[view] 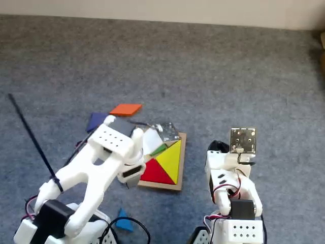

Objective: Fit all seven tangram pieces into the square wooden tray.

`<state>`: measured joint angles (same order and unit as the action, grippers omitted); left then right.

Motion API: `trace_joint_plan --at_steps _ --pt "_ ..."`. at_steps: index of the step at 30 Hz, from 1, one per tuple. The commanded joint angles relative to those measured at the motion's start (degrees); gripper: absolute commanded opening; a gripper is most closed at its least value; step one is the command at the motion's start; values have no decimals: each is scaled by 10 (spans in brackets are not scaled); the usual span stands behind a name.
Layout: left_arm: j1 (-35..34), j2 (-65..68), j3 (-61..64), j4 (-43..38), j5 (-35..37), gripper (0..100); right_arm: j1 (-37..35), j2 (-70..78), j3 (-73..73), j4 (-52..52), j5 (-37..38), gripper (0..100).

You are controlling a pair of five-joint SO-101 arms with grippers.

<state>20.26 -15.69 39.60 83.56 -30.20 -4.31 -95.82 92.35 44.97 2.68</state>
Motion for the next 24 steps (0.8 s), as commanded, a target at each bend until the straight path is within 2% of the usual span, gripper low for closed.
trace_joint_plan --at_steps 1,3,6,10,16,24 --pt "36 -7 -52 81 4 175 7 -7 -12 -14 -2 24" --pt "76 -7 -44 113 4 175 7 -7 -12 -14 -2 24" --pt "145 -7 5 117 8 174 7 -7 -13 -14 -2 24" --pt "210 -7 90 36 9 167 7 -7 -12 -14 -2 24" --pt "260 -7 187 -86 9 75 7 -7 -12 -14 -1 24" --pt "283 -7 204 -96 9 56 7 -7 -12 -14 -1 24"
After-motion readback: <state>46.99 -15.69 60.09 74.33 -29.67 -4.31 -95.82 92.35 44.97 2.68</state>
